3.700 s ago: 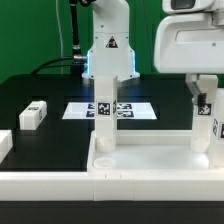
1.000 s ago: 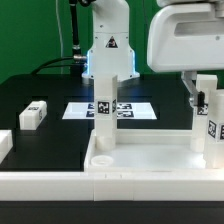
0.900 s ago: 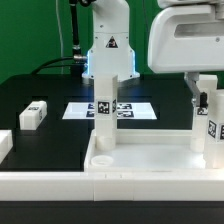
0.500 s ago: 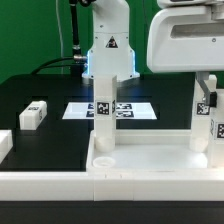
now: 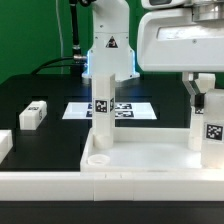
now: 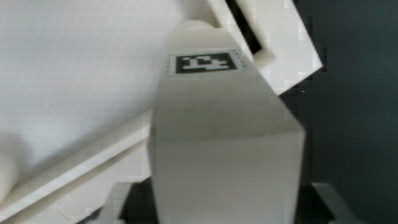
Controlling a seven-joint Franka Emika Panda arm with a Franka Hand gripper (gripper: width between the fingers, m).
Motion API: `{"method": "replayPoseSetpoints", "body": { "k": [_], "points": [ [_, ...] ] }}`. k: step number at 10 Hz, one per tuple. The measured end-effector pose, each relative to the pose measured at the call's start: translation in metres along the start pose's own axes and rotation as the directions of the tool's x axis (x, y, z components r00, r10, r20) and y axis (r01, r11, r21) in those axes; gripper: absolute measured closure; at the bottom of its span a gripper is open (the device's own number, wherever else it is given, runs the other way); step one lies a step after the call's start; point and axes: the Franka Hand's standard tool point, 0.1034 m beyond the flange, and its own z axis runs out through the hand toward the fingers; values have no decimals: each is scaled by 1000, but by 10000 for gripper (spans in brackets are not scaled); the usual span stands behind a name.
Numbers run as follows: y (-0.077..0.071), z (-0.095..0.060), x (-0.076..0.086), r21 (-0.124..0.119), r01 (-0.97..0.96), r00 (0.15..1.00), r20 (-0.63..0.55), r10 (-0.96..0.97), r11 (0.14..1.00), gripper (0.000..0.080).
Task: Assemble desk
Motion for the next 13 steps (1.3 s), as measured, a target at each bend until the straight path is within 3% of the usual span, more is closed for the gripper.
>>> {"method": "replayPoseSetpoints", "body": {
  "k": [8,11,13],
  "points": [
    [0,0,0,0,0,1000,0,0,1000,508],
    [8,-1,-2,10,-267,964,10,267,964,507],
    [7,-1,-11,26,-603,797,66,601,797,505]
  ]
}}
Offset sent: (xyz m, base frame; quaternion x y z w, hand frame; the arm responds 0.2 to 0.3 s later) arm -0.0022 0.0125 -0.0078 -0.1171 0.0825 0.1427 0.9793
